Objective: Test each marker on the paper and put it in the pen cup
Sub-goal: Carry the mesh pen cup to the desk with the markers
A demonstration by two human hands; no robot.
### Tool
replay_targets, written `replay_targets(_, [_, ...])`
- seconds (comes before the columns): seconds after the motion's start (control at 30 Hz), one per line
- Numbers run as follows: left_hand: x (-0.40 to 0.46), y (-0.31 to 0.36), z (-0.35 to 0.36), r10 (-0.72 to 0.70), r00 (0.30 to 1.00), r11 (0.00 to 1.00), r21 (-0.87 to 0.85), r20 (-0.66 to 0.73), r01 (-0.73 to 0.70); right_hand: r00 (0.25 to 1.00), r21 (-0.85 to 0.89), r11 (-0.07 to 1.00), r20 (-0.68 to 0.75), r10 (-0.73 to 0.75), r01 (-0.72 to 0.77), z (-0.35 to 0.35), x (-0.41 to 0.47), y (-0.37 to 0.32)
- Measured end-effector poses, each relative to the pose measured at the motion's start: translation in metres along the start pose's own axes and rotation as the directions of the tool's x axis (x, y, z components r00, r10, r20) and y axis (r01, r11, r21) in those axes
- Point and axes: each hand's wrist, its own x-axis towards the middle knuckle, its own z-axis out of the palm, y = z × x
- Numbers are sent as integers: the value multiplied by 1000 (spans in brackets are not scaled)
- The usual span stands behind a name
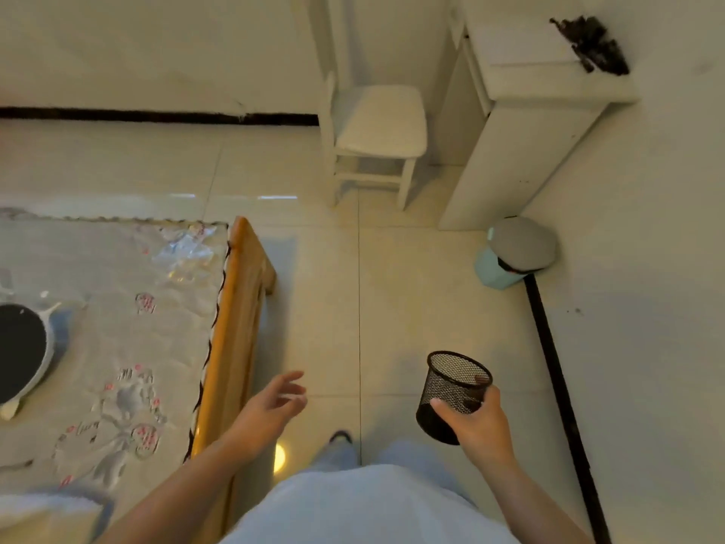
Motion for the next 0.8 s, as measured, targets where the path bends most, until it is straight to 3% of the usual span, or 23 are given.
replay_targets(0.3, [204,180,-29,112,993,993,17,45,-113,998,61,997,-37,45,-43,7,170,-90])
replay_targets(0.6, [336,255,-54,-50,994,998,-49,-97,45,996,-36,997,73,-59,62,-24,371,-220])
replay_targets(0.8, [431,291,-99,-113,985,987,-125,-131,97,997,-19,999,56,-49,50,-14,473,-290])
